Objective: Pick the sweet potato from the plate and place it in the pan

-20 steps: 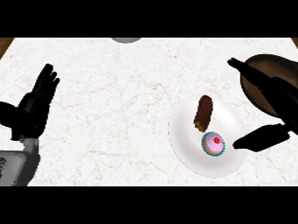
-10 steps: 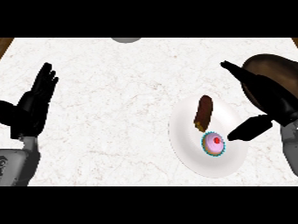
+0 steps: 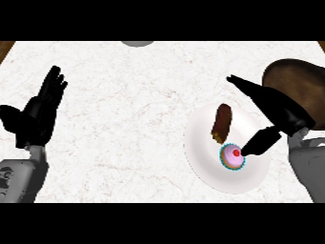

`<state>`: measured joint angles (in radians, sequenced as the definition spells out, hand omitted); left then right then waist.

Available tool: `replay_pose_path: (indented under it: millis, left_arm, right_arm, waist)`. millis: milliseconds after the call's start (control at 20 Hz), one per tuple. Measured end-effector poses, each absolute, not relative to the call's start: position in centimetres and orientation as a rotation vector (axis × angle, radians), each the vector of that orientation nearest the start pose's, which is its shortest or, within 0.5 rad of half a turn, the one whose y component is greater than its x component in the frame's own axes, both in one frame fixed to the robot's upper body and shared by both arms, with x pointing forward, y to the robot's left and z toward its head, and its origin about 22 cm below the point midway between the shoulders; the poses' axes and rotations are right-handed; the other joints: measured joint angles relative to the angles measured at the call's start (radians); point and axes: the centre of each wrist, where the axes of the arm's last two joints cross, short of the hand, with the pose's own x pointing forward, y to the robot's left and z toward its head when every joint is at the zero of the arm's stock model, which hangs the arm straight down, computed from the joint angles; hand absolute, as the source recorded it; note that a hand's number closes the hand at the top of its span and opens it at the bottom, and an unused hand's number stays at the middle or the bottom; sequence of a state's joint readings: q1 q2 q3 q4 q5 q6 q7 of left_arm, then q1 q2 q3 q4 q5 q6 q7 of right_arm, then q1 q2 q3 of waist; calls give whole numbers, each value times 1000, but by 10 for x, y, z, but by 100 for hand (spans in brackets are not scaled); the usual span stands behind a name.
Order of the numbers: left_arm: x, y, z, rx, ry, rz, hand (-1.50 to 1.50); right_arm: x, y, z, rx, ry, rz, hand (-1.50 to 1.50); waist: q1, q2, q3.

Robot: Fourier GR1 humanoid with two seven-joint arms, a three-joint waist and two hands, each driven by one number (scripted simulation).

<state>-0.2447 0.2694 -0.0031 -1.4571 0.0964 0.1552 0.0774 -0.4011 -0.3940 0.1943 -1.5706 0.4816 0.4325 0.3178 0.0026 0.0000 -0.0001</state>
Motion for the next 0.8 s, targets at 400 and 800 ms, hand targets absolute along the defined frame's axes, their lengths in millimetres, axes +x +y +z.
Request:
replay_pose_path:
  millis: [400, 800]
  left_arm:
    - [294, 276, 50, 205, -1618, -50, 0]
    - [298, 271, 47, 202, -1618, -50, 0]
  right_arm:
    - [322, -210, 102, -568, -1216, 1244, -150]
    - [334, -204, 86, -617, -1118, 1311, -150]
  waist:
    - [1, 0, 0]
    - [0, -2, -2]
